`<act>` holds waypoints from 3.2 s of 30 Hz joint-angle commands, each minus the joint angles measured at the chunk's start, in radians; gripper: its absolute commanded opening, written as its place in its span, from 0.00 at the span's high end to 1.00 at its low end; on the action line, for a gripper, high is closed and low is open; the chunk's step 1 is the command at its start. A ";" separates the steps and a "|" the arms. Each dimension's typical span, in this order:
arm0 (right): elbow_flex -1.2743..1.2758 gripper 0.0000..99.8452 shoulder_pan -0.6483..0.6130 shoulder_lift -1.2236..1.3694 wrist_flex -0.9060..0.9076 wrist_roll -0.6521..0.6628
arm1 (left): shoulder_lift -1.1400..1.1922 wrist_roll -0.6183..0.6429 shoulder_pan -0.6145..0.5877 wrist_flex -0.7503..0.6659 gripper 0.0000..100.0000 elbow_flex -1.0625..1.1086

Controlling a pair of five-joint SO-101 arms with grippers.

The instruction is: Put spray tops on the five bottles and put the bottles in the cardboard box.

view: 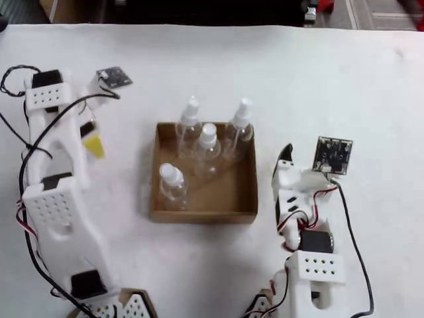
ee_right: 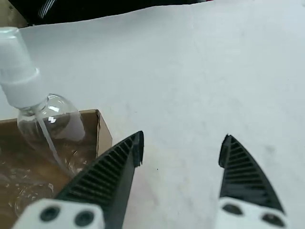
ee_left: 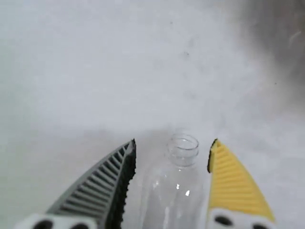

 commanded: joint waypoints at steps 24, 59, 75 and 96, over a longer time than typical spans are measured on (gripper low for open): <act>-0.005 0.77 -0.008 -0.005 -0.021 0.049 | 0.022 -0.015 0.015 -0.012 0.88 -0.008; -0.005 0.77 -0.008 -0.010 -0.021 0.052 | -0.700 0.308 0.269 0.224 0.98 0.000; -0.005 0.77 -0.002 -0.007 -0.021 0.055 | -1.765 0.781 0.651 0.049 0.98 0.198; 0.060 0.77 0.062 -0.005 -0.177 0.055 | -1.738 0.941 1.142 -0.483 0.98 0.910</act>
